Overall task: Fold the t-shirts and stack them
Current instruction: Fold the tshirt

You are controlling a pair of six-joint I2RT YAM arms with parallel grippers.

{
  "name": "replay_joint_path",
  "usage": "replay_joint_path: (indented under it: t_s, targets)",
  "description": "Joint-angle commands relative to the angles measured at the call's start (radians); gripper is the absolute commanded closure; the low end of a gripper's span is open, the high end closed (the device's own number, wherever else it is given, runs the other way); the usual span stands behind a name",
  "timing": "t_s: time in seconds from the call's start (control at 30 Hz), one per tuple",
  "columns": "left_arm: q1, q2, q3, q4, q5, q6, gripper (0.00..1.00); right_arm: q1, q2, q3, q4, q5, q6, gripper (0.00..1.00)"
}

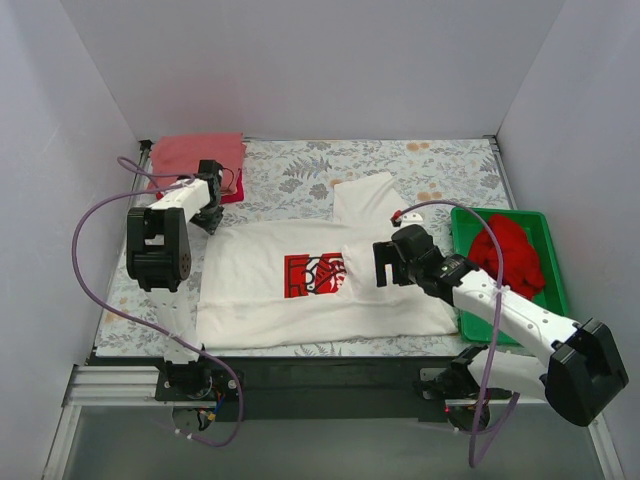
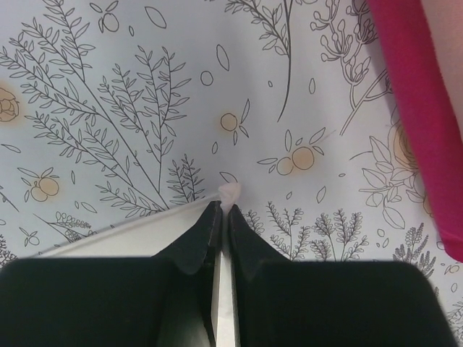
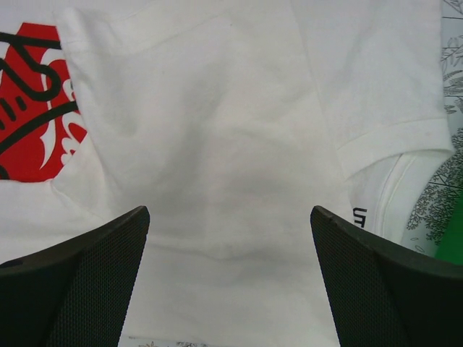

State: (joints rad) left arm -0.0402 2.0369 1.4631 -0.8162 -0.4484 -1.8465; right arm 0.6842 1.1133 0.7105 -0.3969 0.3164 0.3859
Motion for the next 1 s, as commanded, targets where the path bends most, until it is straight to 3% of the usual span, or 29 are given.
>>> replay_joint_path:
  t_s: [0.0, 0.2, 0.43, 0.67, 0.97]
  targets:
    - [0.006, -0.027, -0.044, -0.038, 0.005, 0.024, 1.0, -0.058, 0.052, 0.104, 0.026, 0.062, 0.004, 0.02]
    - [0.006, -0.093, -0.082, 0.008, 0.028, 0.095, 1.0, -0.196, 0.267, 0.375, 0.082, 0.027, -0.073, 0.02]
    - [0.006, -0.13, -0.092, 0.028, 0.036, 0.145, 1.0, -0.267, 0.679, 0.749, 0.105, 0.058, -0.166, 0.02]
    - [0.005, -0.173, -0.121, 0.065, 0.043, 0.164, 1.0, -0.308, 1.032, 1.168, 0.07, -0.129, -0.245, 0.07]
    - [0.005, -0.169, -0.135, 0.097, 0.06, 0.175, 1.0, -0.308, 1.303, 1.4, 0.024, -0.209, -0.245, 0.1]
